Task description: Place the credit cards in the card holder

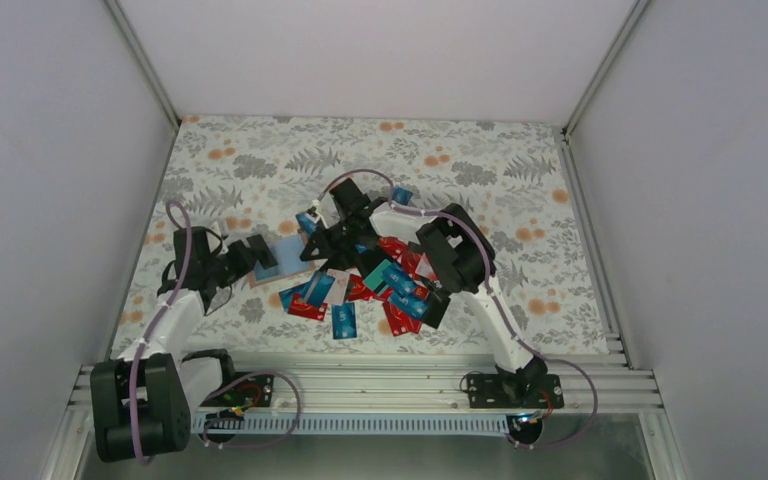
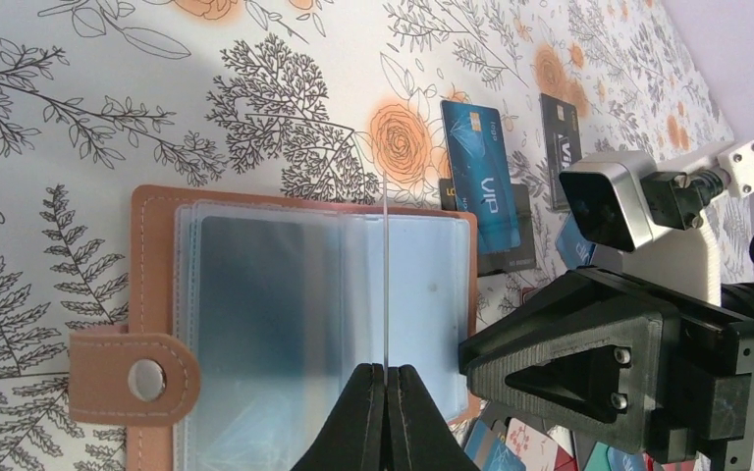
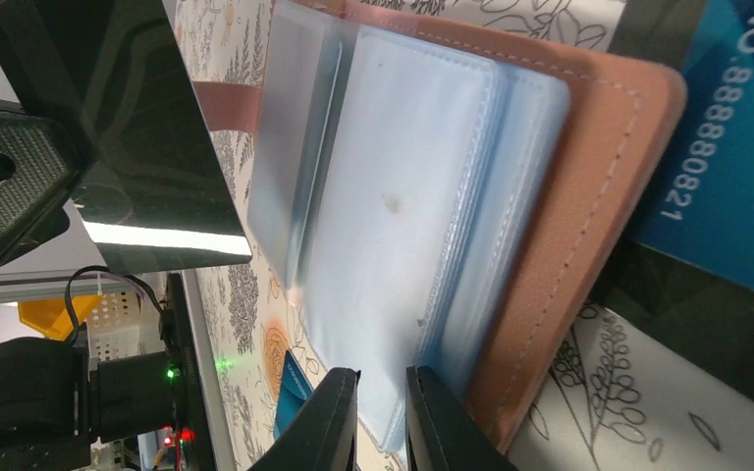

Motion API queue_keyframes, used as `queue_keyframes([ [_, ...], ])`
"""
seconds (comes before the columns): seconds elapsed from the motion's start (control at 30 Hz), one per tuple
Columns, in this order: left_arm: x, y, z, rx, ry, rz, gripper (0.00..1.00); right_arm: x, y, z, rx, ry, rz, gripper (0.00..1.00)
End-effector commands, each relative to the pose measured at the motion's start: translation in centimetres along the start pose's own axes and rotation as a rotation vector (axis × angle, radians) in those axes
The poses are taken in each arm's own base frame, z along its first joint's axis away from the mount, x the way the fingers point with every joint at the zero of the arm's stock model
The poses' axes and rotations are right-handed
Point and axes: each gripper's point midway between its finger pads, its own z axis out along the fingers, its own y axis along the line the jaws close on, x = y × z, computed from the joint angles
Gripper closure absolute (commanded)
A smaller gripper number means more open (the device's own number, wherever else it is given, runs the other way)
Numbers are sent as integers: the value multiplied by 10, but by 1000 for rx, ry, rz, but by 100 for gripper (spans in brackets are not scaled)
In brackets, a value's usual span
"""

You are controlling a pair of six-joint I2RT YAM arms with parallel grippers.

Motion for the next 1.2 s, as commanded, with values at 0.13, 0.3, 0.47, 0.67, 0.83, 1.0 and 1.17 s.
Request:
queue_keyframes([
  [0.13,3,4,9,25,-3,32,98,8,-22,1,30,13,26,84],
  [0.3,7,3,14,55,10,37,98,10,-24,1,31,17,30,84],
  [0.47,14,4,18,75,27,29,98,11,-24,0,29,17,29,85],
  [0.67,19,8,21,79,39,17,98,12,-25,1,28,21,31,85],
  [0.83,20,9,22,80,38,18,98,13,-25,0,29,23,31,85],
  [1.0,24,11,25,90,49,9,98,14,-26,1,28,25,34,85],
  [1.17,27,10,29,115,57,-3,98,14,-26,0,27,25,36,85],
])
